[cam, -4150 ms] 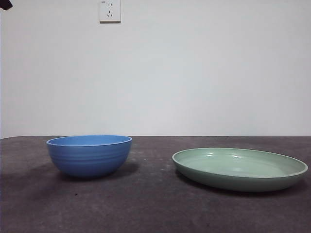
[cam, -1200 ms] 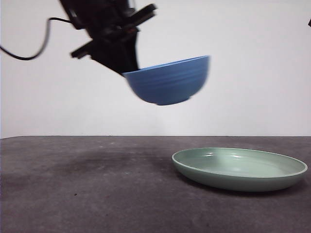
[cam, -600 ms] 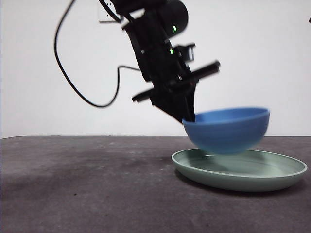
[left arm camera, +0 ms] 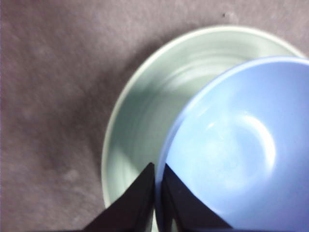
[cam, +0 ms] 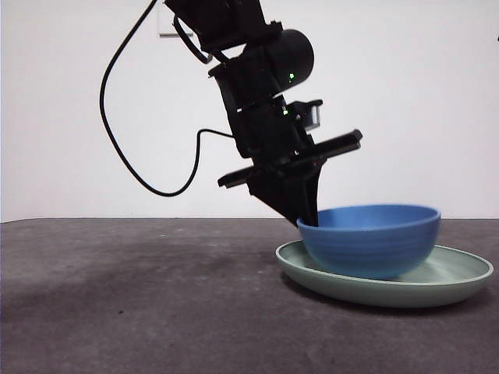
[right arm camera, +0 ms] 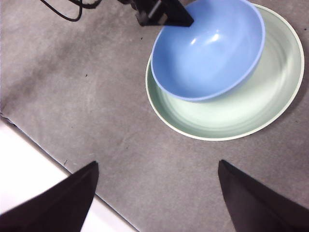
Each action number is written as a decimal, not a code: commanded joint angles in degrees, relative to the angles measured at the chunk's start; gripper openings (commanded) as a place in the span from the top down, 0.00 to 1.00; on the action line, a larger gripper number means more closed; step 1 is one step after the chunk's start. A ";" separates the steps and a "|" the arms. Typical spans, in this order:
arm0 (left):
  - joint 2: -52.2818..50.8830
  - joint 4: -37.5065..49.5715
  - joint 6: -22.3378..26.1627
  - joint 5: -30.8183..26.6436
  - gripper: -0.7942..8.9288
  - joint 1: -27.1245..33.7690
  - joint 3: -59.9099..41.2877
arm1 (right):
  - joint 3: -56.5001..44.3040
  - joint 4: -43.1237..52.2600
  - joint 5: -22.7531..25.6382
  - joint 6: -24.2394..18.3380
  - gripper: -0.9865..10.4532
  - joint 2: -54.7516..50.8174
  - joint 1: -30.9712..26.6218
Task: Pick up the blue bowl, put it on the green plate, put it on desk
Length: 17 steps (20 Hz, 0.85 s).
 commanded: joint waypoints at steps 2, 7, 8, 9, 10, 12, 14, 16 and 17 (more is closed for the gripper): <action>2.62 -1.18 1.49 -0.15 0.91 -1.36 1.62 | 1.05 0.55 0.02 0.48 0.57 0.33 0.20; 2.56 -1.53 1.49 -0.15 0.81 -1.88 1.66 | 1.05 0.50 0.02 0.48 0.57 0.33 0.20; 2.56 -1.64 1.42 -0.13 0.76 -1.88 1.70 | 1.05 0.50 0.02 0.48 0.57 0.33 0.20; 2.45 -1.75 1.42 -0.13 0.71 -1.88 1.81 | 1.05 0.50 0.02 0.48 0.57 0.33 0.20; 2.32 -1.88 1.42 -0.13 0.67 -1.88 2.05 | 1.05 0.50 0.02 0.48 0.57 0.33 0.20; 1.79 -2.47 1.46 -0.13 0.66 -1.86 2.93 | 1.05 0.50 0.02 0.46 0.57 0.33 0.20; 0.28 -2.93 1.77 -0.13 0.66 -1.68 3.56 | 1.05 0.52 0.02 0.46 0.57 0.33 0.20; -2.29 -2.97 2.05 -0.13 0.66 -1.18 3.56 | 1.05 0.52 0.04 0.46 0.57 0.33 0.20; -4.07 -3.17 2.08 -0.15 0.66 -0.76 3.56 | 1.05 0.55 0.04 0.46 0.57 0.33 0.20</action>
